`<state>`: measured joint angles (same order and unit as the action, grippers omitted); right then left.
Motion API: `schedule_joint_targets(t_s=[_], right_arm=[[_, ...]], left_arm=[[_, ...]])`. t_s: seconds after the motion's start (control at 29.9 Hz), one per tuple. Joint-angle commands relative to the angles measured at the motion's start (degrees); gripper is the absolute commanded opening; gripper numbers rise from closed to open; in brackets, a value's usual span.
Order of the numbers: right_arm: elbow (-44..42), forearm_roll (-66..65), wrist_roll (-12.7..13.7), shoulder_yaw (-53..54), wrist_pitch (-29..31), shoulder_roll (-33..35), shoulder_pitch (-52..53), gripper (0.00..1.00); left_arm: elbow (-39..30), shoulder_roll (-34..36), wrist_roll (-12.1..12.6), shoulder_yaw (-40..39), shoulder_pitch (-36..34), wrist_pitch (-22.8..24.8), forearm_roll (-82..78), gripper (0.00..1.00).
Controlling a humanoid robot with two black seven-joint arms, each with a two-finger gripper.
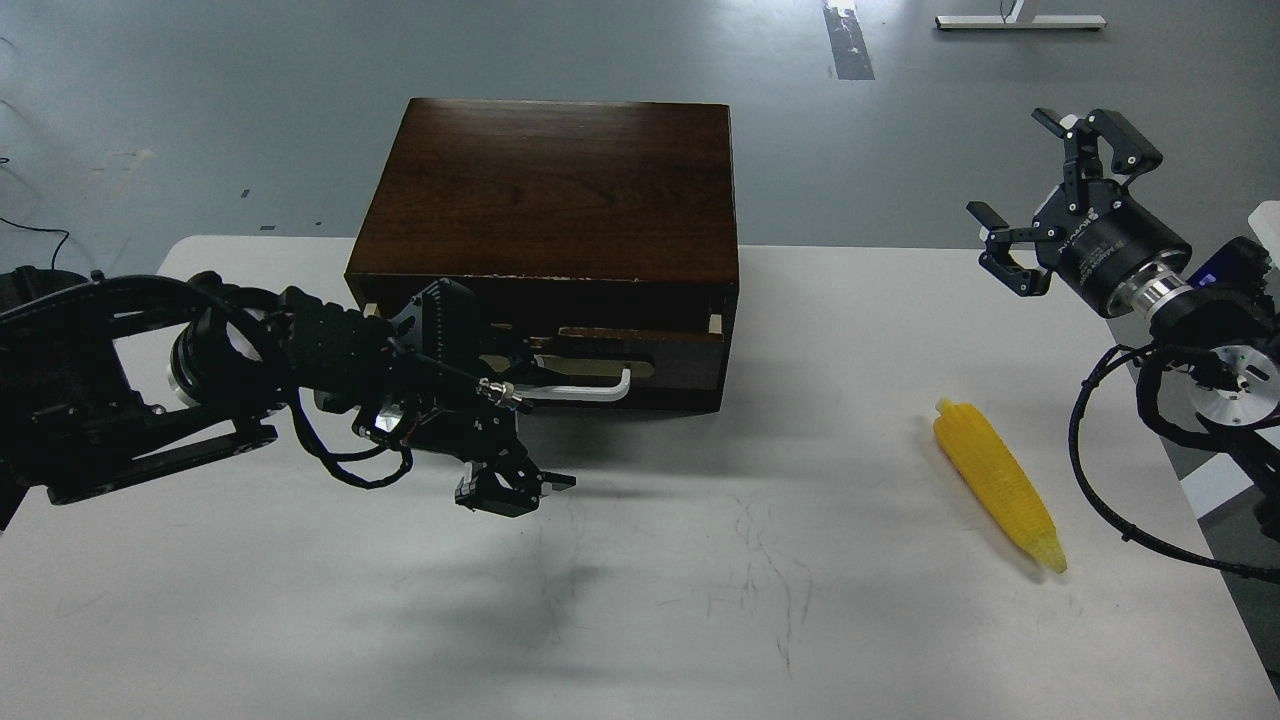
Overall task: Put corn in drawer with both arms
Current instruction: 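Pull the drawer open toward the robot with the left gripper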
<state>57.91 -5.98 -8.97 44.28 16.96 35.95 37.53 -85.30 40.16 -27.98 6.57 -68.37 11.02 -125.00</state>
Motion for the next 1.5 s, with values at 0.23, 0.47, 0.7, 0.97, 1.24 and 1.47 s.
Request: schedule_joint_targets(t_s=[0.23, 0.47, 0.7, 0.97, 1.24, 1.47], right_arm=[[-0.08, 0.00, 0.00, -0.08, 0.00, -0.26, 0.17, 1.00], [-0.08, 0.00, 0.00, -0.08, 0.00, -0.26, 0.26, 1.00], [-0.34, 0.00, 0.00, -0.08, 0.00, -0.35, 0.52, 1.00], [-0.52, 0.00, 0.00, -0.08, 0.00, -0.44, 0.52, 1.00], [-0.96, 0.00, 0.00, -0.08, 0.00, -0.79, 0.79, 1.00], [-1.84, -0.09, 0.00, -0.08, 0.09, -0.79, 0.96, 1.00]], left_arm=[[-1.80, 1.15, -0.02, 0.38, -0.01, 0.05, 0.00, 0.98], [-2.94, 1.67, -0.02, 0.64, -0.01, 0.05, 0.00, 0.98], [-5.40, 3.60, -0.02, 0.90, 0.69, 0.05, 0.00, 0.98], [-8.92, 5.19, -0.02, 0.99, 1.13, 0.32, 0.00, 0.98], [-10.59, 6.07, -0.02, 0.99, 2.54, 0.32, 0.00, 0.98], [-11.64, 6.77, -0.02, 0.91, 2.54, 0.32, 0.00, 0.98]])
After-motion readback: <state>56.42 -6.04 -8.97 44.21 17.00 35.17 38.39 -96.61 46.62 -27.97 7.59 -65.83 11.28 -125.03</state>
